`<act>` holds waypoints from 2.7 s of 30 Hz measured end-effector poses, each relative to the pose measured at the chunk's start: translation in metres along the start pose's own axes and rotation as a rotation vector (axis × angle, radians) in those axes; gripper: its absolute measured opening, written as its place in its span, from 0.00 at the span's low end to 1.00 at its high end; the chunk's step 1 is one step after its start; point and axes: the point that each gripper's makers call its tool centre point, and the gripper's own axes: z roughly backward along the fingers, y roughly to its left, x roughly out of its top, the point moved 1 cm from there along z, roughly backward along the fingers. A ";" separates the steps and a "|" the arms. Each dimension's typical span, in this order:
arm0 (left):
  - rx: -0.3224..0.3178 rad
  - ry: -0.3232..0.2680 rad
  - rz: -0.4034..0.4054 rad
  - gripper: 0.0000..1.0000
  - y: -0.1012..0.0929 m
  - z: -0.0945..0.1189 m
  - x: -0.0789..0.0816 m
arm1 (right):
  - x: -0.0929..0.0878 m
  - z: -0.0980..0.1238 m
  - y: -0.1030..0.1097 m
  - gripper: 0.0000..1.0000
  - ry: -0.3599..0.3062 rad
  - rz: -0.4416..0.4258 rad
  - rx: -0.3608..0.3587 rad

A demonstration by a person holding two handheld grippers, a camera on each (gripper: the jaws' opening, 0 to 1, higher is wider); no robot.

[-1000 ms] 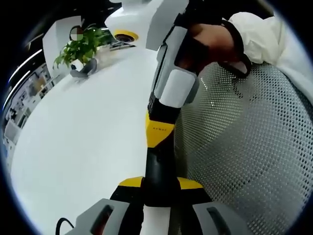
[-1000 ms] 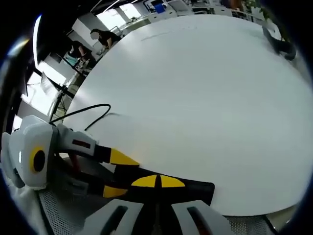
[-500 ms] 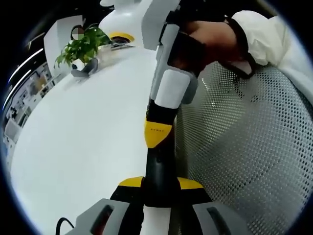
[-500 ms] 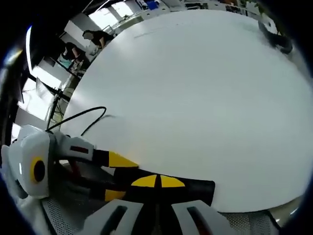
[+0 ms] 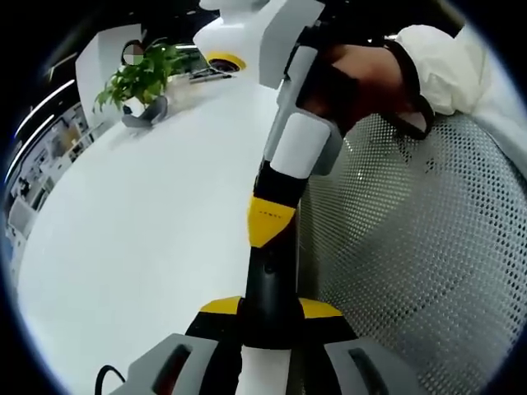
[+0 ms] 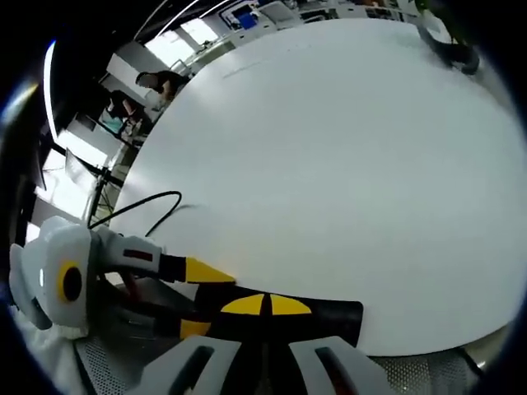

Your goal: Press the specified remote control buttons in sequence, fully releasing each button before pressing the next.

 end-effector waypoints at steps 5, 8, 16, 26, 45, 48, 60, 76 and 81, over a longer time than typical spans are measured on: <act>0.002 0.004 0.007 0.24 0.000 0.000 0.000 | -0.001 0.000 0.001 0.00 0.008 0.044 -0.015; 0.013 0.004 0.022 0.24 0.004 0.001 -0.001 | -0.001 0.002 0.004 0.00 0.012 0.031 0.010; 0.019 0.001 0.029 0.24 0.005 0.002 -0.001 | -0.002 0.003 0.005 0.00 0.013 0.045 0.011; 0.024 0.000 0.032 0.24 0.005 0.002 -0.001 | -0.004 0.003 0.006 0.00 0.022 0.055 0.008; 0.027 -0.003 0.030 0.25 0.005 0.001 -0.001 | -0.007 0.001 0.005 0.00 0.024 0.054 0.009; 0.026 -0.005 0.032 0.25 0.005 0.001 -0.001 | -0.006 0.003 0.003 0.00 0.020 -0.009 0.032; 0.033 -0.007 0.041 0.25 0.008 0.002 -0.002 | -0.015 0.005 0.005 0.00 0.084 -0.051 0.026; 0.039 -0.010 0.033 0.25 0.008 0.001 -0.002 | -0.019 0.003 0.003 0.00 0.103 0.005 -0.012; 0.042 -0.015 0.039 0.26 0.008 0.002 -0.001 | -0.019 0.003 0.002 0.00 0.098 0.025 -0.005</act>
